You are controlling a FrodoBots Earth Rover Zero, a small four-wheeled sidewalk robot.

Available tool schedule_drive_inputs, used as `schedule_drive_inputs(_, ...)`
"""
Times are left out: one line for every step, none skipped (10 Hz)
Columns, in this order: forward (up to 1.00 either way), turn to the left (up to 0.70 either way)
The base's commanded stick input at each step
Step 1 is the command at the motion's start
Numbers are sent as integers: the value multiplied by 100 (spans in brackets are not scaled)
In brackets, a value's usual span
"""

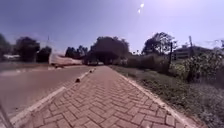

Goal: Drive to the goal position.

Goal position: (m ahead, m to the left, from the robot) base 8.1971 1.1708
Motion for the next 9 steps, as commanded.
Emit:
schedule_drive_inputs(30,0)
schedule_drive_inputs(30,0)
schedule_drive_inputs(30,0)
schedule_drive_inputs(30,0)
schedule_drive_inputs(30,0)
schedule_drive_inputs(30,0)
schedule_drive_inputs(30,0)
schedule_drive_inputs(30,0)
schedule_drive_inputs(30,0)
